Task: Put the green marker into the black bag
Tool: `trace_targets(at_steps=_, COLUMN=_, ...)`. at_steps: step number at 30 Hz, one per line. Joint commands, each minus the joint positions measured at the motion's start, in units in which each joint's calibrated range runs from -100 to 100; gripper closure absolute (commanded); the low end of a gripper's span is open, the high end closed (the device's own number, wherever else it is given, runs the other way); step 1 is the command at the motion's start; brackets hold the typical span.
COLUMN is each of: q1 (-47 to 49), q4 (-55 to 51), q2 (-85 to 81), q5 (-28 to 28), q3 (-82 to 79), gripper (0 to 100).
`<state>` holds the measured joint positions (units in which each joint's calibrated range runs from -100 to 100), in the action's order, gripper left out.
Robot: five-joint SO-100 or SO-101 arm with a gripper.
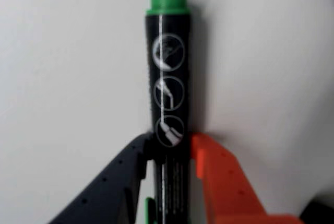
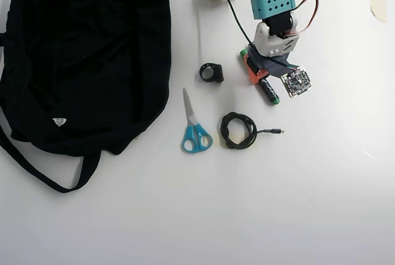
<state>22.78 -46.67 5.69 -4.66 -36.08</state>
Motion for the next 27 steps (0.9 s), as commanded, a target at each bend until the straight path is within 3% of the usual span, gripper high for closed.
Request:
trace_targets(at_steps=1, q1=-0.3, q4=-7.3, q2=-0.6, q5=-0.2, q3=6.1, gripper=98)
trace_targets(at_steps=16, q1=0.0, q4=-29.3, q2=-1.5, q5=-0.8, q3=31.1, gripper=98)
trace_targets(at_steps=27, q1=-3.6, q4=-38.9, q2=-15.1, q5=-0.8, q3=29.6, gripper=98)
